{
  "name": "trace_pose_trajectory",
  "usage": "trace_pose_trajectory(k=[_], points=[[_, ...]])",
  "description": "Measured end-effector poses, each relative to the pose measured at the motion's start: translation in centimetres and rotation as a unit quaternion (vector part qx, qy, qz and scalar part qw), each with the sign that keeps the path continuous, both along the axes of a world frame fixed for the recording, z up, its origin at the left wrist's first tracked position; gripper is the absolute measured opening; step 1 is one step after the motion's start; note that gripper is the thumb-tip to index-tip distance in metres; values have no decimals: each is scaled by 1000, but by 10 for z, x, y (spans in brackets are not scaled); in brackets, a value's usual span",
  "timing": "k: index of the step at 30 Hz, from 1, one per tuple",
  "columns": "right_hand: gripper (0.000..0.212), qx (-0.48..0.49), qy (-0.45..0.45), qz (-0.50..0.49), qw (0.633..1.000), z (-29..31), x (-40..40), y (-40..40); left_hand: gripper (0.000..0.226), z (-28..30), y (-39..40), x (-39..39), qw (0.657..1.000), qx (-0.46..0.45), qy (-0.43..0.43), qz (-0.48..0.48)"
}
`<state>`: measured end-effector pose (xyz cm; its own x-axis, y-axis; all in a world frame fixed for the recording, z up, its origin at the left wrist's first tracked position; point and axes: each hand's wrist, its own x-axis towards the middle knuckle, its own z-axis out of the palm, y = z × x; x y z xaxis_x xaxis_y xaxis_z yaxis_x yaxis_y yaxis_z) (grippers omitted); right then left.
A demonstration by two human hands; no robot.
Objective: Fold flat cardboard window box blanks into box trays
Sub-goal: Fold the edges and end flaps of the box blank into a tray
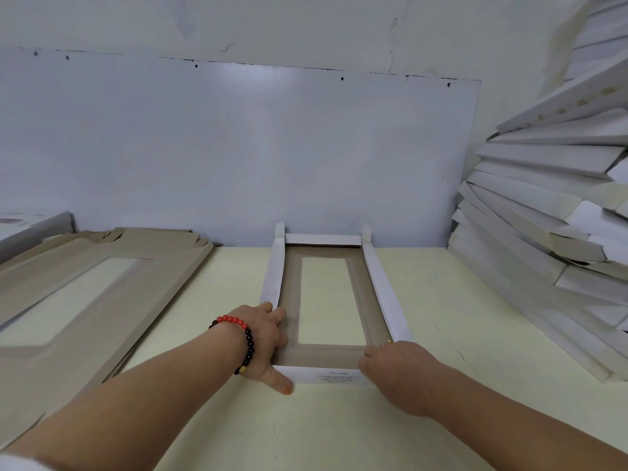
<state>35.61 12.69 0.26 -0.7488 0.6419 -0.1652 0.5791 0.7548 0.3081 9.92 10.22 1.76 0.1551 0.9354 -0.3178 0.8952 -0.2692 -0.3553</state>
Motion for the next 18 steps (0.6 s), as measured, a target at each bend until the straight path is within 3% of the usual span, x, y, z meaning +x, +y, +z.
trace_pose_trajectory(k=[14,18], points=[[33,0,-6,2,1000,-1,0,1,68,-9,-14,5,998,37,-47,25],[30,-6,1,1,1000,0,1,0,59,-7,-19,-5,990,34,-128,48]])
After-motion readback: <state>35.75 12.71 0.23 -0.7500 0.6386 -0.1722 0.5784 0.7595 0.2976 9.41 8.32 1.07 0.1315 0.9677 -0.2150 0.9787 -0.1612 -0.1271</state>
